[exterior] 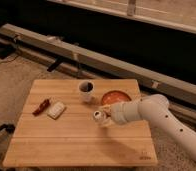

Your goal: Stand the bottle upright

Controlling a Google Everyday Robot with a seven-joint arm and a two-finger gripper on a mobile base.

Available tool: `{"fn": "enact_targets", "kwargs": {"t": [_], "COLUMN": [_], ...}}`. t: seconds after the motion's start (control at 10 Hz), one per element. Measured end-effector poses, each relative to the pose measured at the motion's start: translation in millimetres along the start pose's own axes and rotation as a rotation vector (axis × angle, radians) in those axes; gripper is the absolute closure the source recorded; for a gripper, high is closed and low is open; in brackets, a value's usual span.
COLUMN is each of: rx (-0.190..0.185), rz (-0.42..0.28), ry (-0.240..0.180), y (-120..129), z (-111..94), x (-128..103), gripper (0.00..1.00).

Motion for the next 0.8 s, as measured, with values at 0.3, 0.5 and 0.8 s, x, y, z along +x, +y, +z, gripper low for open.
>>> {"fn": "enact_targets", "kwargs": {"t": [0.3, 0.5, 0.8], "rx": [0.062, 0.101, 0.137], "rz": [0.011, 0.020, 0.035], "ry": [-0.005, -0.007, -0.008], "y": [-1, -1, -2], "z": [12, 19, 26], "x": [1, 1, -2], "gripper": [1.00, 1.00, 1.00]}}
